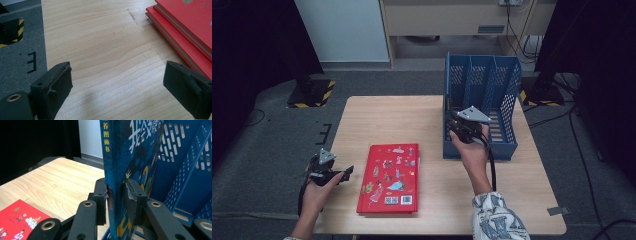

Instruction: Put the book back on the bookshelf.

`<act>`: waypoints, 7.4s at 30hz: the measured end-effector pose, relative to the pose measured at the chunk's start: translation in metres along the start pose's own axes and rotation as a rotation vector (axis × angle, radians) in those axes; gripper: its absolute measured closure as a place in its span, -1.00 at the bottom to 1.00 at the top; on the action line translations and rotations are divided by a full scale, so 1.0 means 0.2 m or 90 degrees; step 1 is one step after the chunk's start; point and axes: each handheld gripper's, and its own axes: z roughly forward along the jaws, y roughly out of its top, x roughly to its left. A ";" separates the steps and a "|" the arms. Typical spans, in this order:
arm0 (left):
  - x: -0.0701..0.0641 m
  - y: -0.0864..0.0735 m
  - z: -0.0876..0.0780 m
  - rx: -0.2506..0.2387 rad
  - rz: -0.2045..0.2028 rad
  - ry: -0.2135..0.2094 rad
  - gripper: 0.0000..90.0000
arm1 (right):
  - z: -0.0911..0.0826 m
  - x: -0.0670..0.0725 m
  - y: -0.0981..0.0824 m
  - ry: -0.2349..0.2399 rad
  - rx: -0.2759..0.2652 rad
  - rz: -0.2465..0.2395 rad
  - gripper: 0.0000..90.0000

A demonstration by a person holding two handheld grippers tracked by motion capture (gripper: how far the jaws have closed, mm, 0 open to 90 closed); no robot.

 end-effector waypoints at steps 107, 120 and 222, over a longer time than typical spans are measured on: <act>-0.42 0.04 -0.01 -0.001 0.044 -0.278 -0.52 | 0.02 0.54 -0.70 0.314 0.183 0.062 -0.78; -0.42 0.04 0.00 -0.009 0.048 -0.282 -0.58 | 0.13 0.52 -0.69 0.377 0.226 0.102 -0.84; -0.36 0.03 0.02 -0.050 -0.040 -0.346 -0.97 | 0.13 0.58 -0.37 0.331 0.119 0.113 0.23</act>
